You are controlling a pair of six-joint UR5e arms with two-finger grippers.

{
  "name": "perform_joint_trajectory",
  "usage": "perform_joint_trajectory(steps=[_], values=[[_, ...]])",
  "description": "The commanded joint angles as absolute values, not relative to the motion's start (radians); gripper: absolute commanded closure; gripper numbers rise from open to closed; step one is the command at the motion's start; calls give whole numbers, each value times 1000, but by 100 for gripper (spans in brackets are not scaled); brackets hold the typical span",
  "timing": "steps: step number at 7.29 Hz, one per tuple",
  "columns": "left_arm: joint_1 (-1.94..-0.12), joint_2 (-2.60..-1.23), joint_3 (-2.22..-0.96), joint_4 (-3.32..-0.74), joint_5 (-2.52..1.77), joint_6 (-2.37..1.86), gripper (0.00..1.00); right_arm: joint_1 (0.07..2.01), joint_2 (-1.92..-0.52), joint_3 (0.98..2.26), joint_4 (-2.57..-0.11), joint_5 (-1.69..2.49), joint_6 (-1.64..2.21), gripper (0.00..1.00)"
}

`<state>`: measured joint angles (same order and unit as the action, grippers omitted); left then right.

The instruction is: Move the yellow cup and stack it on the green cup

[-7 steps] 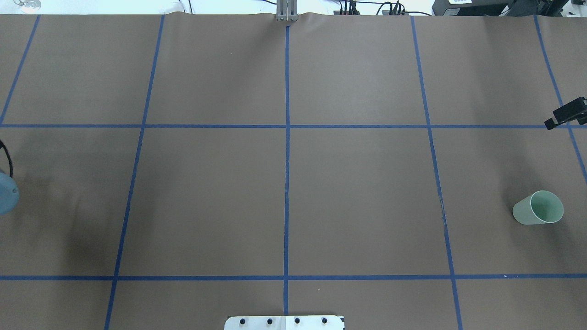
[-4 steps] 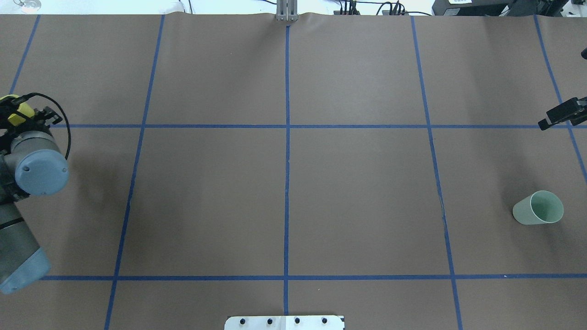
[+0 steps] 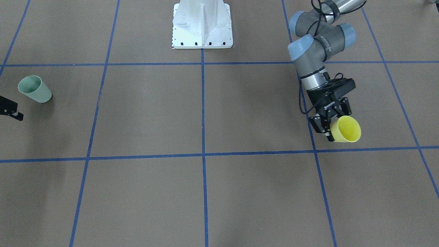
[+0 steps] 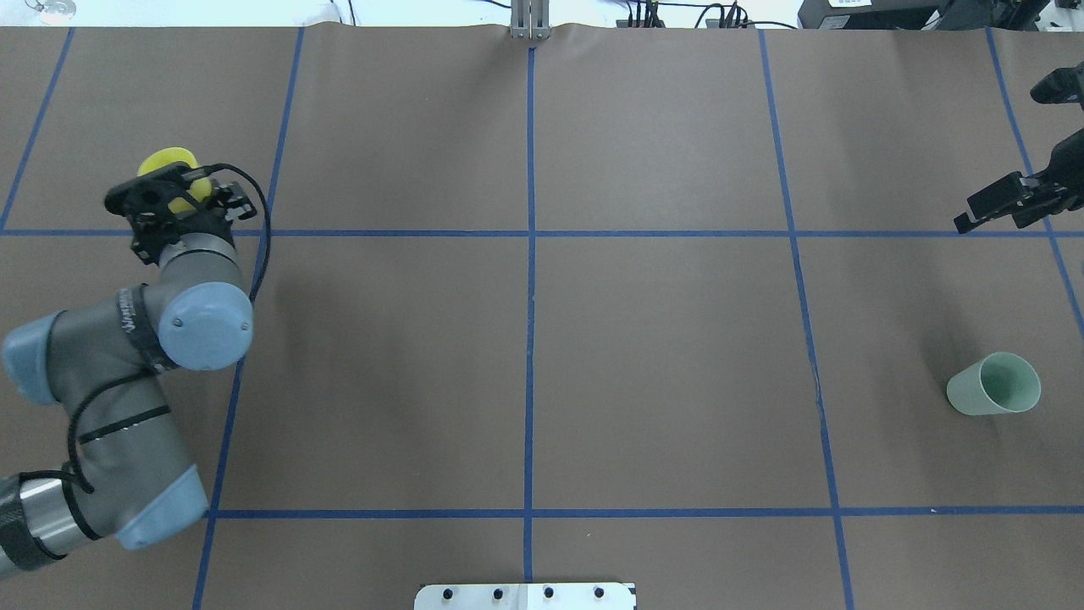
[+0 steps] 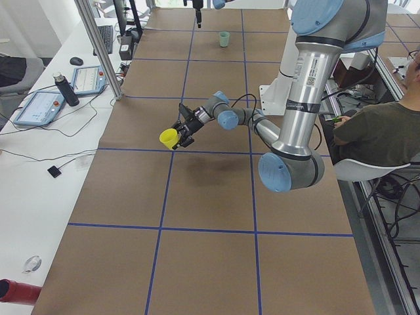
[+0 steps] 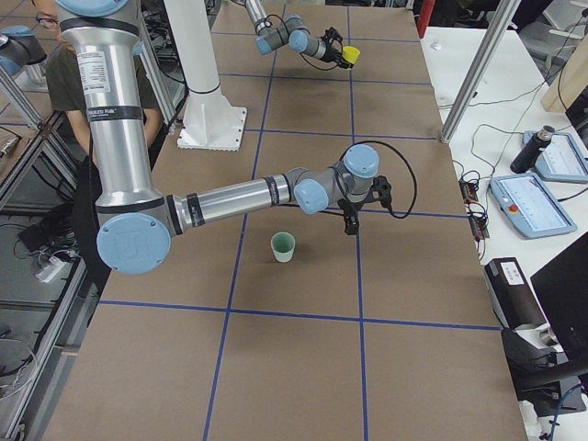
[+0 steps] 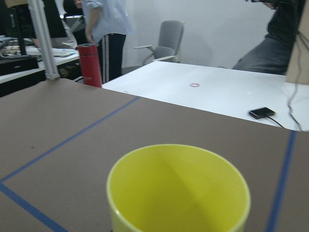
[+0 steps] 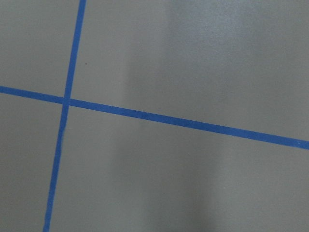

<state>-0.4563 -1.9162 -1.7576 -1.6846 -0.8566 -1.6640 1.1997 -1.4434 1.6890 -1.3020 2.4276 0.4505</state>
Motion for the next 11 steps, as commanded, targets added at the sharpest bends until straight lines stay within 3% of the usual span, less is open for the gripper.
perform_joint_trajectory(steps=[1, 4, 6, 8, 11], values=[[-385, -2000, -1749, -1733, -821, -1591, 34, 1132, -1370, 1687, -1234, 2413, 643, 0], [-351, -2156, -1691, -1819, -799, -1578, 34, 993, -1203, 1678, -1235, 2285, 897, 0], [-345, -2314, -1471, -2024, -760, -1508, 34, 954, -1126, 1641, -1233, 2272, 977, 1], [-347, -2344, -1328, -2356, -895, -1194, 35, 908, -1082, 1638, -1235, 2232, 997, 1], [-347, -2364, -1246, -2529, -968, -931, 35, 893, -991, 1591, -1242, 2229, 1005, 1]])
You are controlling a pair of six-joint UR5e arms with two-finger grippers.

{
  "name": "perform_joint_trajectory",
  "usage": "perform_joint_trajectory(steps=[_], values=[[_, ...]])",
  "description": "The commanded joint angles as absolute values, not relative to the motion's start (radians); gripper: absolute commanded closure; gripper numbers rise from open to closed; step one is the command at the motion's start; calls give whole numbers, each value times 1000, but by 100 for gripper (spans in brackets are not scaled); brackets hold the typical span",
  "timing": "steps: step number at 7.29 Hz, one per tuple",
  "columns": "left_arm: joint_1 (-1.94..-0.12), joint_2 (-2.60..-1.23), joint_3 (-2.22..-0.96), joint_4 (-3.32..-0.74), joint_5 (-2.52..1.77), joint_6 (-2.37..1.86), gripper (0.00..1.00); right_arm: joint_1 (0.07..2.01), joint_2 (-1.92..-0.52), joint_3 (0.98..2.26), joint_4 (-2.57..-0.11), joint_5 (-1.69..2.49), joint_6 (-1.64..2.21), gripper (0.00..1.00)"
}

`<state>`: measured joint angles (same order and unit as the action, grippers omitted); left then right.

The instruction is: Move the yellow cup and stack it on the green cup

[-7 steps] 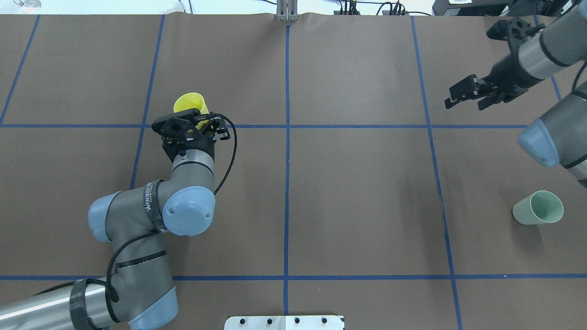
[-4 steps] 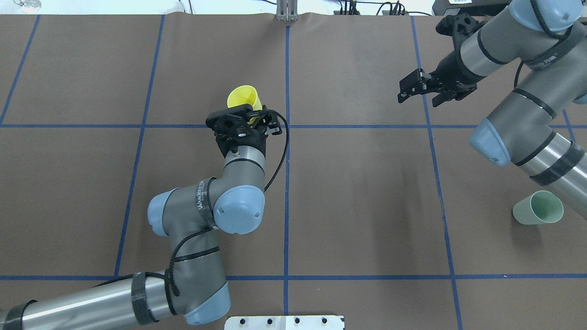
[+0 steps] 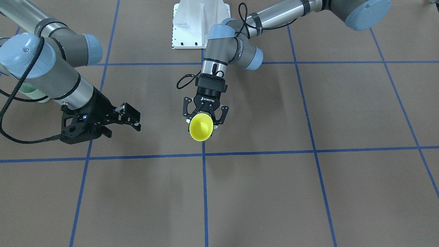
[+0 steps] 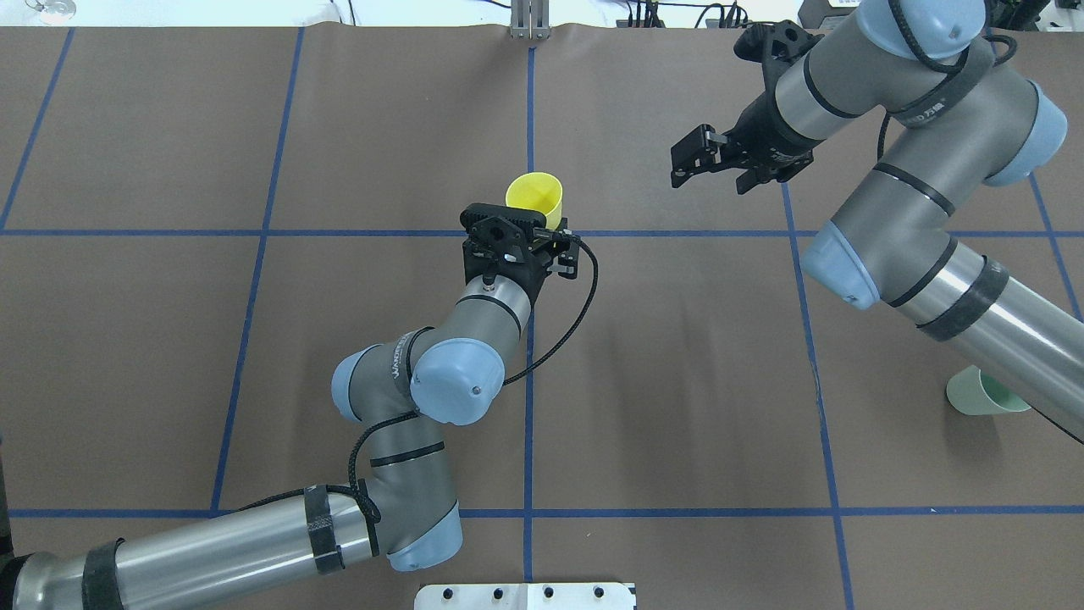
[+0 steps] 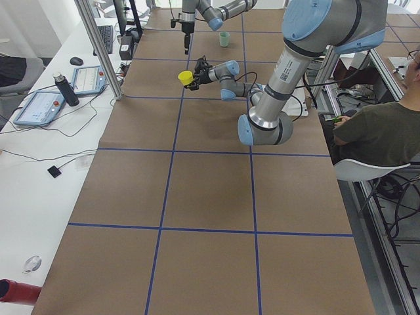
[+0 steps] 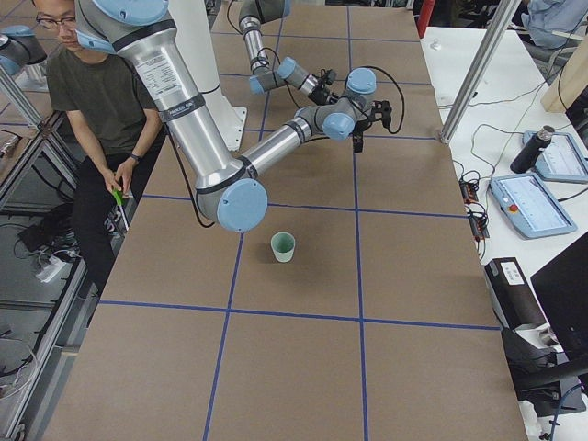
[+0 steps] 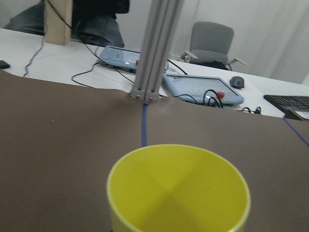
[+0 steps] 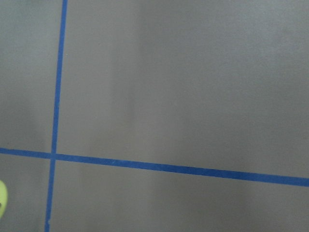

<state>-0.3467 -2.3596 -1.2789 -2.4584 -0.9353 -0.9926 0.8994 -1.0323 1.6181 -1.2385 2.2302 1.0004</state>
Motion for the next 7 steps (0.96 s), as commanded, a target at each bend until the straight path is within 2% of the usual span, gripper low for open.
perform_joint_trajectory(steps=[1, 3, 7], values=[[-347, -2362, -1238, -2612, -976, -895, 35, 891, -973, 1586, -1243, 2230, 1021, 1], [-354, -2375, -1236, -2762, -1163, -722, 35, 879, -956, 1585, -1244, 2232, 1039, 1], [-357, -2376, -1223, -2810, -1195, -566, 35, 858, -945, 1588, -1244, 2262, 1037, 1]])
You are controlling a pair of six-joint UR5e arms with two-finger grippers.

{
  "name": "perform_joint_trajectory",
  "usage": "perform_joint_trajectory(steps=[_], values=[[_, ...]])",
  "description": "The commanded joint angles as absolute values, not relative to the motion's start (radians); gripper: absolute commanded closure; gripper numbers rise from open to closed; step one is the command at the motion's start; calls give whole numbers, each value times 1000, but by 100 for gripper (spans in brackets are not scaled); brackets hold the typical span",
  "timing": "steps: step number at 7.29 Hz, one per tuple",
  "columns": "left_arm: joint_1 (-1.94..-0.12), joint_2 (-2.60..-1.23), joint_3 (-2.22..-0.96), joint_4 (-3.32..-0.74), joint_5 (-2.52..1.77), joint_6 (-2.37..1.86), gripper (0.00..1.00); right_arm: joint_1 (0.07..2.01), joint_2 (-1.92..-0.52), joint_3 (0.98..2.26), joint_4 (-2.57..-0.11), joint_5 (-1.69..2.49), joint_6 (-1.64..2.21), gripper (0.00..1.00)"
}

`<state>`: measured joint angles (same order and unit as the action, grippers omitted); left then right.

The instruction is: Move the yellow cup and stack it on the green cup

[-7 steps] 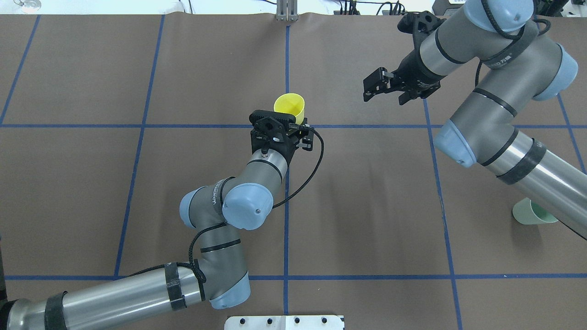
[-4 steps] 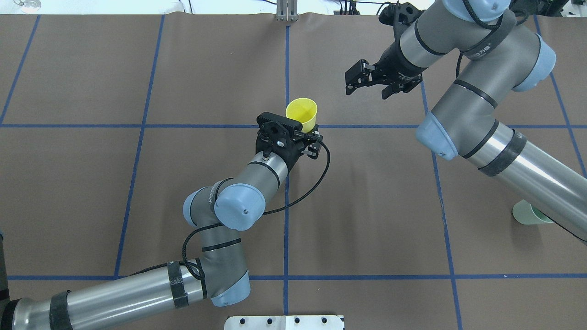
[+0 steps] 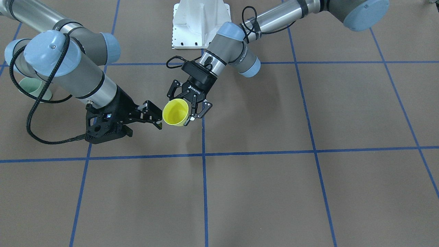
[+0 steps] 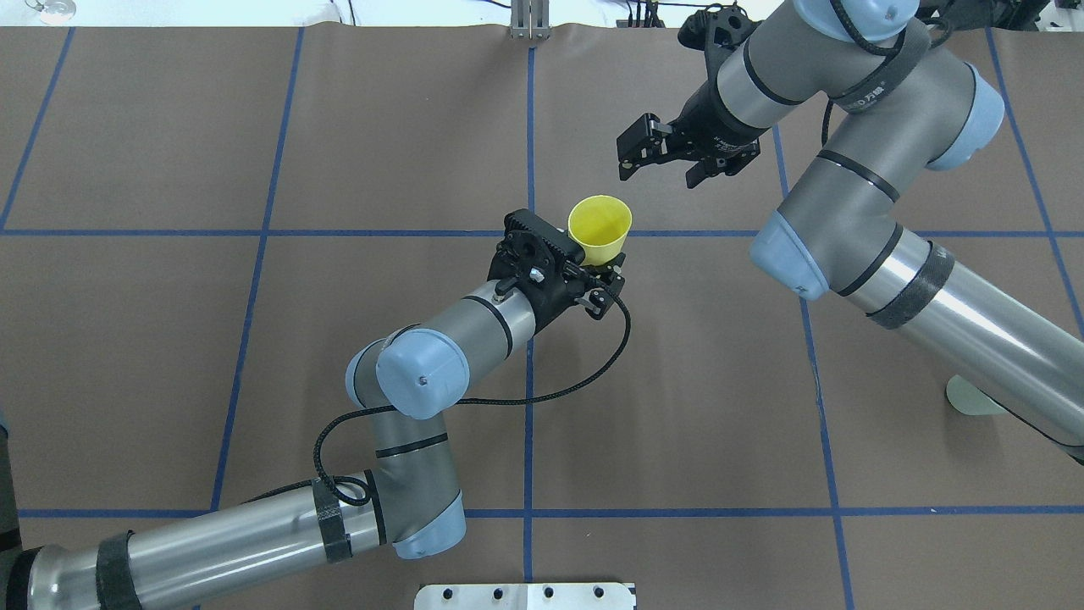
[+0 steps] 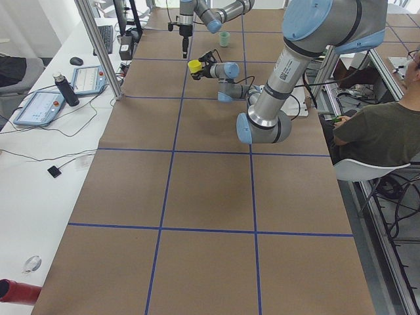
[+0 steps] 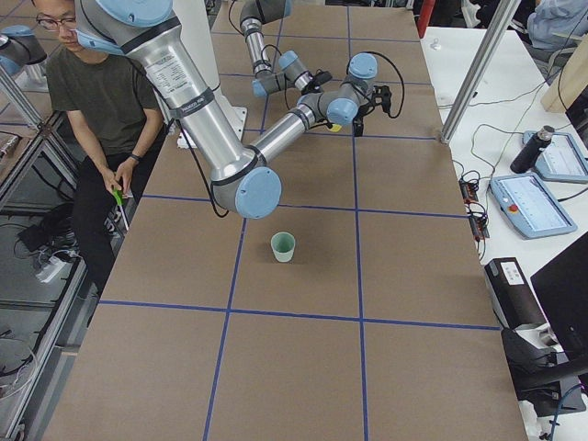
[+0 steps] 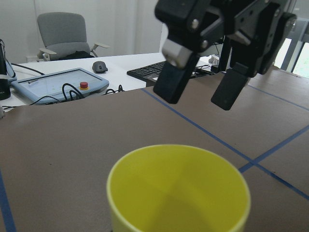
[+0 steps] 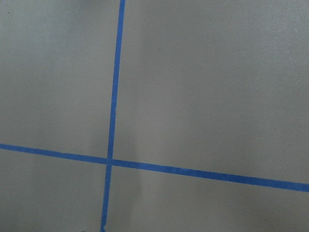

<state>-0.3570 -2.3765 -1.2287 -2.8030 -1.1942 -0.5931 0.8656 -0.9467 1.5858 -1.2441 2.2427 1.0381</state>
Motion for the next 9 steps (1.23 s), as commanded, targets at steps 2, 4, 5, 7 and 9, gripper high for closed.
perform_joint_trajectory(steps=[2, 4, 5, 7, 9], values=[[-357, -2376, -1223, -2812, -1192, -545, 30, 853, -954, 1595, -1249, 2347, 1037, 1], [-357, -2376, -1223, -2813, -1189, -545, 28, 822, -962, 1595, -1249, 2345, 1038, 2], [-356, -2376, -1223, -2819, -1189, -545, 28, 810, -965, 1595, -1249, 2344, 1039, 4], [-356, -2376, -1223, -2819, -1187, -545, 28, 799, -973, 1595, -1249, 2345, 1039, 17], [-353, -2375, -1223, -2819, -1186, -545, 28, 799, -971, 1594, -1249, 2347, 1039, 26]])
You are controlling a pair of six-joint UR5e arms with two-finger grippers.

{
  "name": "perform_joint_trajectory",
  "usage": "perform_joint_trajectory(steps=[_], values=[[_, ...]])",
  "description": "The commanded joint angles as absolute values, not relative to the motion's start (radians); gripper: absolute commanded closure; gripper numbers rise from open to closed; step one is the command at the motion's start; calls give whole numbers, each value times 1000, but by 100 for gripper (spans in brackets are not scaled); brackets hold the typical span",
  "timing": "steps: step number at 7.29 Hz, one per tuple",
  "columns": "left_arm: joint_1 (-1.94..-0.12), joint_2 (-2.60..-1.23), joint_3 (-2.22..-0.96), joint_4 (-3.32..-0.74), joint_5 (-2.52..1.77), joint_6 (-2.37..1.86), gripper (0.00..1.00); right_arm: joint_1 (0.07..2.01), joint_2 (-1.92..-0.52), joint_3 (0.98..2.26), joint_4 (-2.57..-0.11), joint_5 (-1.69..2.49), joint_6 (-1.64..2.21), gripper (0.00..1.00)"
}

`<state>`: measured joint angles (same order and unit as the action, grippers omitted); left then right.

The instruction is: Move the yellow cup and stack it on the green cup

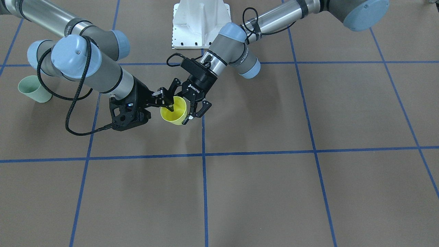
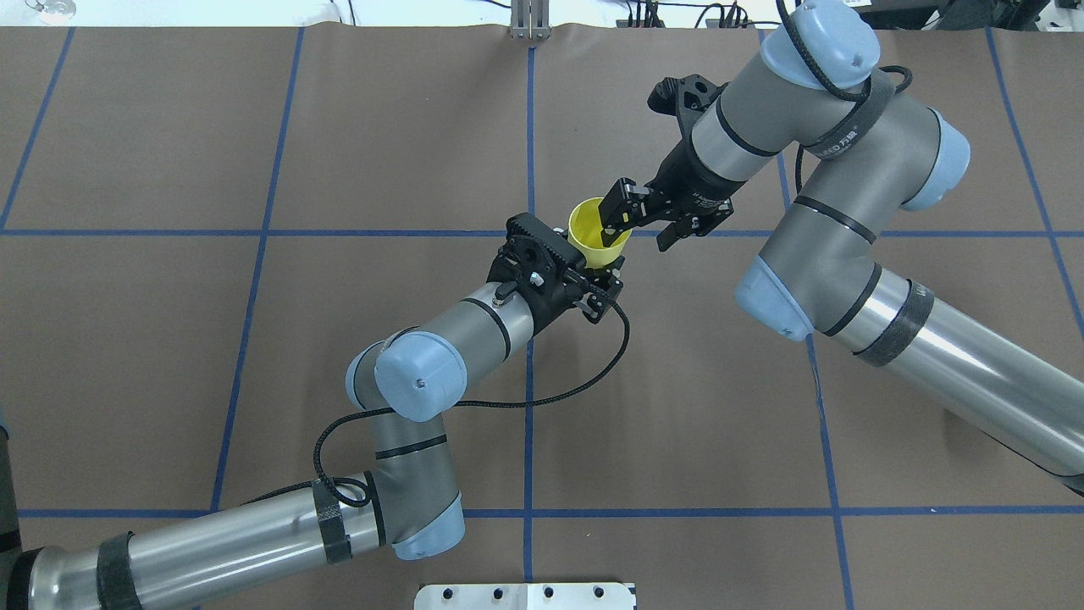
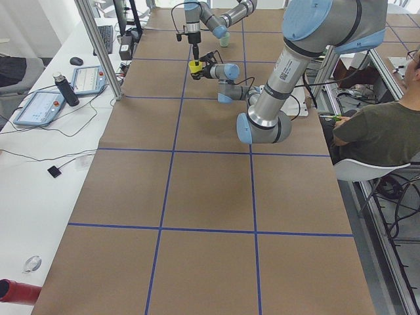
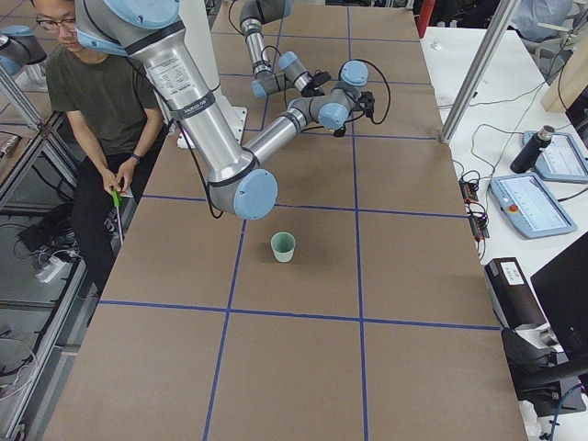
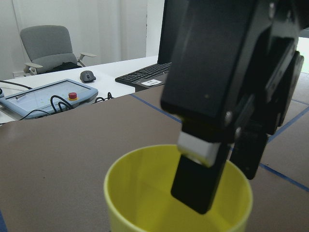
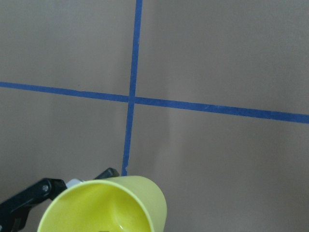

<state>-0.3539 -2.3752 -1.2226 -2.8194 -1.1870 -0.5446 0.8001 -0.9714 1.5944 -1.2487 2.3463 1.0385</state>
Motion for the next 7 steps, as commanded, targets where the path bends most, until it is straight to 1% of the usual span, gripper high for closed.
perform_joint_trajectory(steps=[1, 4, 5, 6, 7], values=[[-351, -2375, -1223, -2821, -1186, -545, 28, 798, -968, 1591, -1249, 2347, 1039, 26], [-348, -2368, -1223, -2829, -1186, -545, 28, 799, -965, 1591, -1247, 2345, 1039, 26], [-348, -2368, -1223, -2829, -1186, -545, 28, 799, -963, 1591, -1247, 2345, 1039, 31], [-348, -2367, -1223, -2829, -1184, -545, 28, 799, -963, 1591, -1246, 2345, 1039, 42], [-348, -2367, -1223, -2829, -1186, -545, 28, 799, -962, 1591, -1246, 2347, 1040, 56]])
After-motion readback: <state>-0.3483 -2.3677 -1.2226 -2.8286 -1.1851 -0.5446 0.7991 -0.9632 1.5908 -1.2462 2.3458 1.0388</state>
